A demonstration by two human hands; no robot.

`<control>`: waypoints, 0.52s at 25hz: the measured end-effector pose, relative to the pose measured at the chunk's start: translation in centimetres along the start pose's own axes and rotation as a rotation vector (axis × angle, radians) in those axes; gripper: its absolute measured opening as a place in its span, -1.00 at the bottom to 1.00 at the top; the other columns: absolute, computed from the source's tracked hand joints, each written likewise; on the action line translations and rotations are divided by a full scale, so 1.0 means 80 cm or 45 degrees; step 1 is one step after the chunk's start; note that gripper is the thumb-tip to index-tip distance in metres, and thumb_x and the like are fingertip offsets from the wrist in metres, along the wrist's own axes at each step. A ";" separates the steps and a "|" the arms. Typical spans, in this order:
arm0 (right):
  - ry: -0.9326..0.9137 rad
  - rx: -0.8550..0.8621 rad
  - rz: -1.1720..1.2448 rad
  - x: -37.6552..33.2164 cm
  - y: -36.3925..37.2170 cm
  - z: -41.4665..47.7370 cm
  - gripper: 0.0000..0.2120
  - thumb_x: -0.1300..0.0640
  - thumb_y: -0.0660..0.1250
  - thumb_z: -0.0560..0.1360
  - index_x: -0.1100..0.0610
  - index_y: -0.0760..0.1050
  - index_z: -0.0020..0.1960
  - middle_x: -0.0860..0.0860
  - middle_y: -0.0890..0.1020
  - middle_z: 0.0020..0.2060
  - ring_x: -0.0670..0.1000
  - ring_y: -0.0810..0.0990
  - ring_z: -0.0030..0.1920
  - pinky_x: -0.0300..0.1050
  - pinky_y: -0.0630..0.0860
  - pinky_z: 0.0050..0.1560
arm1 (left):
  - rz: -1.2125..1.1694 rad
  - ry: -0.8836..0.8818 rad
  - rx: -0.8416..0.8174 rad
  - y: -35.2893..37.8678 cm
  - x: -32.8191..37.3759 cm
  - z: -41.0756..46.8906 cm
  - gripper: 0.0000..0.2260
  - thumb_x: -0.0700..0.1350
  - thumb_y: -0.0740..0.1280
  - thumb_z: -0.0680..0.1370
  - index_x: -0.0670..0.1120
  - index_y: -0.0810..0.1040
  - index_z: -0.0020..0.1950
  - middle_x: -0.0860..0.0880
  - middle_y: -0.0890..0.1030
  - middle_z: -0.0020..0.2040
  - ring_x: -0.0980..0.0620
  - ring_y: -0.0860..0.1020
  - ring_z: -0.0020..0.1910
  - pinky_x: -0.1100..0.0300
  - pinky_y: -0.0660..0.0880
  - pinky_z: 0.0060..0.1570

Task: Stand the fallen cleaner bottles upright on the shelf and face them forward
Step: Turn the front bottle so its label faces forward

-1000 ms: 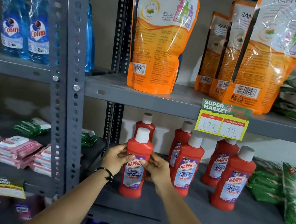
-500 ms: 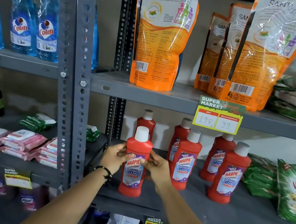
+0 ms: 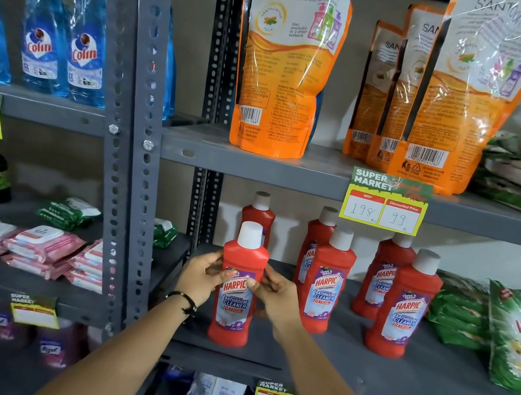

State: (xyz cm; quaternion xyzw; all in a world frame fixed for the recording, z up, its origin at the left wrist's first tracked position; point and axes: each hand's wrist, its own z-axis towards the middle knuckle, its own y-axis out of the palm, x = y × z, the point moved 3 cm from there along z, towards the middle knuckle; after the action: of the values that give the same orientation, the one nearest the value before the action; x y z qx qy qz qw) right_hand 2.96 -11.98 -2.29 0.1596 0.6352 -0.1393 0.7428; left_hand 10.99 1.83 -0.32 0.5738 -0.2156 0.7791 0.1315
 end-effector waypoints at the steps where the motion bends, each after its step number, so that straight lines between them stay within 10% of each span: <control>1: 0.006 0.005 -0.005 0.000 0.000 0.001 -0.59 0.29 0.38 0.43 0.17 0.48 0.27 0.02 0.69 -0.07 -0.12 0.68 -0.16 -0.17 0.64 -0.17 | -0.002 -0.011 0.001 0.000 0.000 0.000 -0.69 -0.23 0.39 0.42 -0.15 0.51 0.15 0.05 0.60 -0.16 0.10 0.59 -0.14 0.39 0.55 -0.34; 13: 0.020 0.007 -0.017 0.001 0.000 -0.001 -0.59 0.27 0.38 0.44 0.09 0.44 0.26 0.09 0.65 0.02 -0.08 0.64 -0.08 -0.03 0.60 0.01 | 0.044 -0.032 -0.007 0.001 0.002 -0.004 -0.63 -0.15 0.39 0.43 -0.12 0.46 0.22 -0.07 0.58 -0.01 -0.02 0.56 -0.03 0.05 0.54 -0.03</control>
State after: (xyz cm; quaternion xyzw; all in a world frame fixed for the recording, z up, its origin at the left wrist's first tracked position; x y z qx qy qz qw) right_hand 2.96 -11.94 -2.39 0.1585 0.6415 -0.1448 0.7365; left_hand 10.68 1.92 -0.24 0.5793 -0.2292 0.7734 0.1168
